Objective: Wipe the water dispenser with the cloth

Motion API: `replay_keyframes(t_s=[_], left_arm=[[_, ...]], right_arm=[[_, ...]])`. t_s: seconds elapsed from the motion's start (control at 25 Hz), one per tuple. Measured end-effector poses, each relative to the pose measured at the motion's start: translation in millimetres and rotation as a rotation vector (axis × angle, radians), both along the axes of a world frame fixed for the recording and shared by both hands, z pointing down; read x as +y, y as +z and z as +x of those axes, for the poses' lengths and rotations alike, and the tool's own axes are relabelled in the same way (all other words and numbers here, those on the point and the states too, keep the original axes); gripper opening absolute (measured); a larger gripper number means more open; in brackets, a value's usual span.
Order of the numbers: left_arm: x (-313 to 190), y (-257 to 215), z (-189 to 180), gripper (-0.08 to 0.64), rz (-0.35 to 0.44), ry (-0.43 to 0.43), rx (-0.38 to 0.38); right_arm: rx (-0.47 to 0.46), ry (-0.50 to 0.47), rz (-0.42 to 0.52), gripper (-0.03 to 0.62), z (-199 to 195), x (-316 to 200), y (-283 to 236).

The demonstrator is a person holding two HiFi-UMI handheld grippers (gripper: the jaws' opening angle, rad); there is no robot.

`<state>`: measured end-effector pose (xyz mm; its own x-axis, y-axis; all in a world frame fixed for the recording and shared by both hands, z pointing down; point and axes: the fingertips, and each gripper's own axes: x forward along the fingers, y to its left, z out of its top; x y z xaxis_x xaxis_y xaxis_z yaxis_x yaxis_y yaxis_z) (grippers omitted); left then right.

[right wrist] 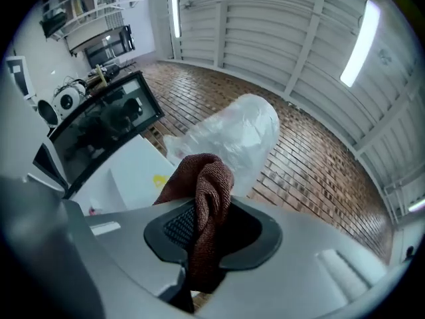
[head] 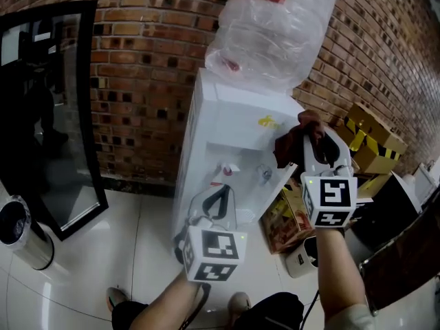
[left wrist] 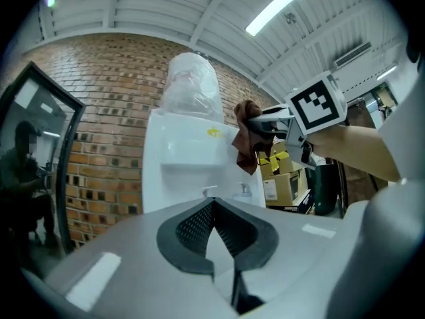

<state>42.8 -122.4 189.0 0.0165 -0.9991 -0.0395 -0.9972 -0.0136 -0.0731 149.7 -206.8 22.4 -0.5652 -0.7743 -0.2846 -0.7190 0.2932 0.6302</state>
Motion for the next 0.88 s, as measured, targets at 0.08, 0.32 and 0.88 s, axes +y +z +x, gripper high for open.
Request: replay_keyframes(t_s=[0.08, 0.32, 0.88], left_arm=[[14, -3, -23, 0.000, 0.005, -0.038, 0.005], [52, 5, -87, 0.000, -0.029, -0.134, -0.005], [88, 33, -143, 0.000, -0.099, -0.164, -0.051]], right_arm=[[0.020, -0.056, 0.026, 0.095, -29, 24, -4], [0.134, -0.200, 0.027, 0.095, -119, 77, 21], [0.297, -0.187, 0.029, 0.097, -217, 77, 94]])
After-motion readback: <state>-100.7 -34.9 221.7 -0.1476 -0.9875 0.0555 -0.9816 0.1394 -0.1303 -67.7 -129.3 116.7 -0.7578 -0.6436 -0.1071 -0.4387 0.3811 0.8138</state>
